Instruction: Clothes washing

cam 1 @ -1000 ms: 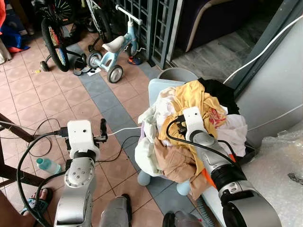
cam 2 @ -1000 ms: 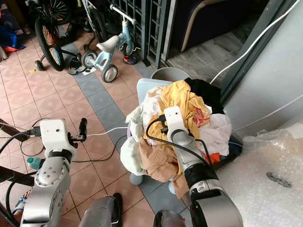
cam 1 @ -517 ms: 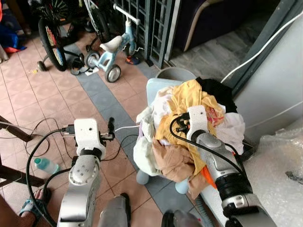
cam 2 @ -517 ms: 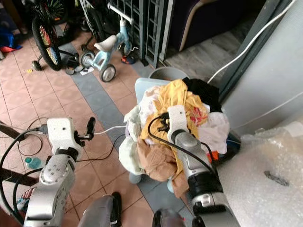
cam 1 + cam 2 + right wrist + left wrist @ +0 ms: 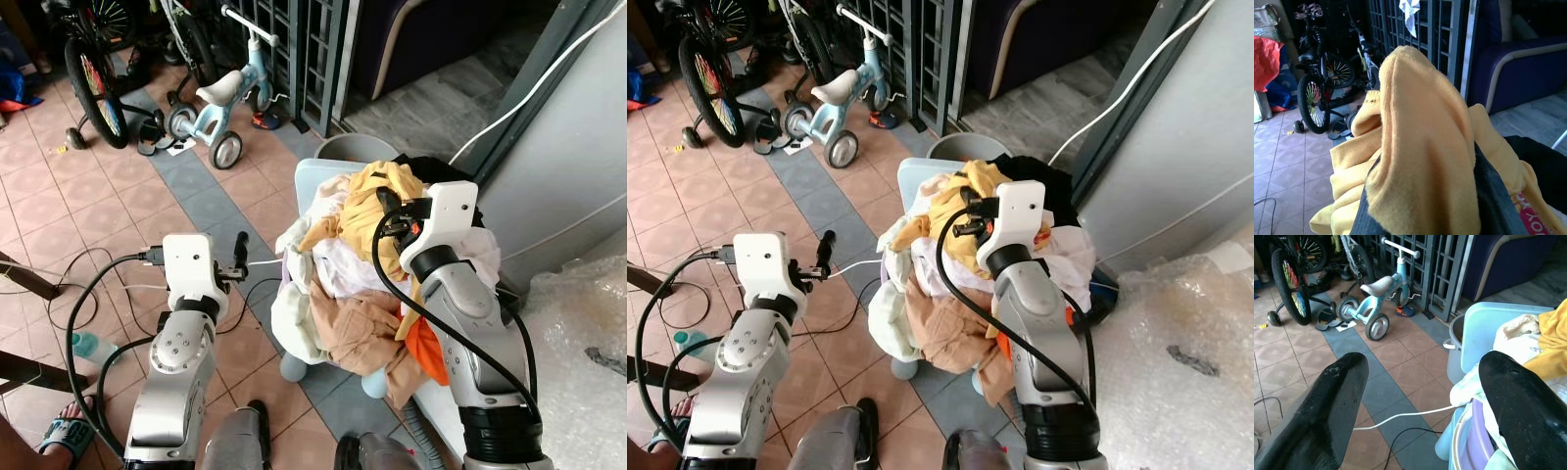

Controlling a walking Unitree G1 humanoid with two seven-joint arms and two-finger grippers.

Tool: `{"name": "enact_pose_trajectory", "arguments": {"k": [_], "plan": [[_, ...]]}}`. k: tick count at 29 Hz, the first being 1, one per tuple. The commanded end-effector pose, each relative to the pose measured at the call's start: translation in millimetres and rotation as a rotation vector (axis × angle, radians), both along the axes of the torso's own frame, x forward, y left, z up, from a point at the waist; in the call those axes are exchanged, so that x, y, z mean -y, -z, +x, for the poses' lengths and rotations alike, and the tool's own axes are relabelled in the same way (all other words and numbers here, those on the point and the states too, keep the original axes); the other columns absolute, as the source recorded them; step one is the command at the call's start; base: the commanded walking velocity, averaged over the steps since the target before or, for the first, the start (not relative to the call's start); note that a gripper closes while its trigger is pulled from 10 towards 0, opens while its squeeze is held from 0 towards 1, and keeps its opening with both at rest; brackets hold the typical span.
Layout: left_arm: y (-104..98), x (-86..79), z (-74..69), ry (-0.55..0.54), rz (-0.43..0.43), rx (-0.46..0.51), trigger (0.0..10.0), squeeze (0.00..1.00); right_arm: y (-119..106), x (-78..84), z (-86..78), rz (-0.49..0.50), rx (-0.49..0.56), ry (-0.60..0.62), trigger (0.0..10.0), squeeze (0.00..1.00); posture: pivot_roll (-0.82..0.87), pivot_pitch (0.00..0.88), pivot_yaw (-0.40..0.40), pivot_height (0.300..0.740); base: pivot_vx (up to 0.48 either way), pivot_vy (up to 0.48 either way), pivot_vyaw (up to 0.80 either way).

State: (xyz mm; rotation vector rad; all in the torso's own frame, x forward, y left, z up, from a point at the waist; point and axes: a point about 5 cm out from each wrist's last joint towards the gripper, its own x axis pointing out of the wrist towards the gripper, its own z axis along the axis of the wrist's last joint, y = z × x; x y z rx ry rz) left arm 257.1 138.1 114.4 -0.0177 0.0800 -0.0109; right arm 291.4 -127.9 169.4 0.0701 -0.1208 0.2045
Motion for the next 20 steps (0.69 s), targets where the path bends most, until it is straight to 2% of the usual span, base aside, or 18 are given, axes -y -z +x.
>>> {"name": "enact_pose_trajectory", "arguments": {"k": [1,2,3,7,10,15,20], "plan": [[5,-0.6,-1.6,0.0,0.01,-0.016,10.0,0.0,-3,10.8,-1.0,-0.023,0.013,0.045,4.0,0.0,0.08,0.125,-0.017,0.74,0.0,0.0,0.0],[5,-0.4,-1.5,-0.001,0.009,-0.018,10.0,0.0,-1,13.7,0.4,-0.032,-0.001,0.06,5.9,0.0,0.08,0.121,-0.02,0.74,0.0,0.0,0.0],[6,0.1,-1.3,-0.001,0.009,-0.019,10.0,0.0,1,16.4,1.7,-0.045,-0.013,0.073,10.0,0.0,0.08,0.119,-0.022,0.74,0.0,0.0,-0.46],[6,3.4,-0.8,0.009,0.005,-0.014,10.0,0.0,4,25.0,7.8,-0.057,-0.036,0.111,10.0,0.0,0.09,0.111,-0.027,0.74,0.0,0.0,-0.73],[6,3.8,-1.0,0.011,0.001,-0.013,10.0,0.0,4,24.7,9.1,-0.056,-0.035,0.113,10.0,0.0,0.09,0.11,-0.03,0.74,0.0,0.0,-0.73],[7,1.8,-0.3,-0.007,0.001,-0.021,10.0,0.0,4,20.9,11.3,-0.062,-0.025,0.113,10.0,0.0,0.09,0.117,-0.026,0.74,-0.318,0.0,-0.71],[6,1.1,2.2,-0.007,0.007,-0.016,10.0,0.0,3,18.2,11.9,-0.064,-0.004,0.107,10.0,0.0,0.09,0.129,-0.022,0.74,-0.404,0.0,0.0]]}}
